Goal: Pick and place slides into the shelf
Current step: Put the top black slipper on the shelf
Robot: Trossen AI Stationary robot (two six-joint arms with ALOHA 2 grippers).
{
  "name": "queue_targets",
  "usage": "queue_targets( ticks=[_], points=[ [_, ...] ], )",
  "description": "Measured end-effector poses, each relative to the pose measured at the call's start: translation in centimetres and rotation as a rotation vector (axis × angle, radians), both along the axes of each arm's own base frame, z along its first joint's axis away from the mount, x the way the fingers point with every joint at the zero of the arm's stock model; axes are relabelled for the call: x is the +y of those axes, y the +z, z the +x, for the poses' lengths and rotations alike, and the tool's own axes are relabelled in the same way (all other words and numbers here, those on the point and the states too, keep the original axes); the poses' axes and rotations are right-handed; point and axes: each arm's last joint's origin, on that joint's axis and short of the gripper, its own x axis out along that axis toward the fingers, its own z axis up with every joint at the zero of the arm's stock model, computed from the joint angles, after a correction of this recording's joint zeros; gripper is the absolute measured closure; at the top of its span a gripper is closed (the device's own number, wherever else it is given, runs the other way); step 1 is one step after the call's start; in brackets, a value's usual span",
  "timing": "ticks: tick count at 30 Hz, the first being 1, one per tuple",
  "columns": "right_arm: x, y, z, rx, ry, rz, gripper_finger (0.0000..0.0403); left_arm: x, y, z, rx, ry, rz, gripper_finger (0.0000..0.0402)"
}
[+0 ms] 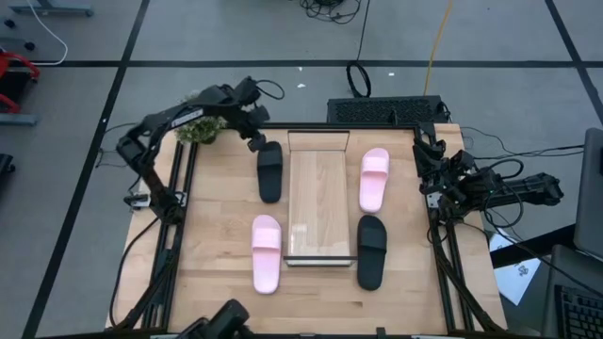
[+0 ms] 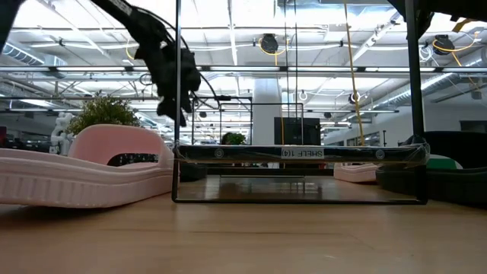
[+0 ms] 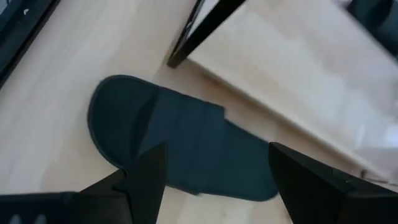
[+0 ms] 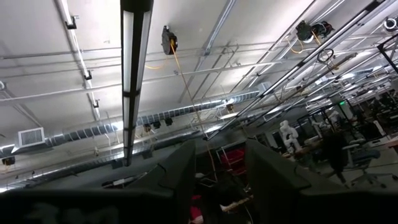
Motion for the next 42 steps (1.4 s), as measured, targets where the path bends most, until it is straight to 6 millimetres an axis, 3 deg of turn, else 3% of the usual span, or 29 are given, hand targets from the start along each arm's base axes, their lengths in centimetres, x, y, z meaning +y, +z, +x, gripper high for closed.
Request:
queue_targets(
  ticks=[19,37,42],
  points=[
    [0.0,0.0,0.0,0.002,-0.003,-0.002,0.0275,3.0,-5.9,1.1,0.016,-0.119,0.0,0.013],
    [0.0,0.0,0.0,0.0,0.0,0.002,0.0275,4.2,-6.3,0.5,0.002,-0.113,0.051,0.013],
    [0.0,0.0,0.0,0.0,0.001,0.002,0.0275,4.3,-7.6,0.7,0.024,-0.117,0.017,0.013]
  ],
)
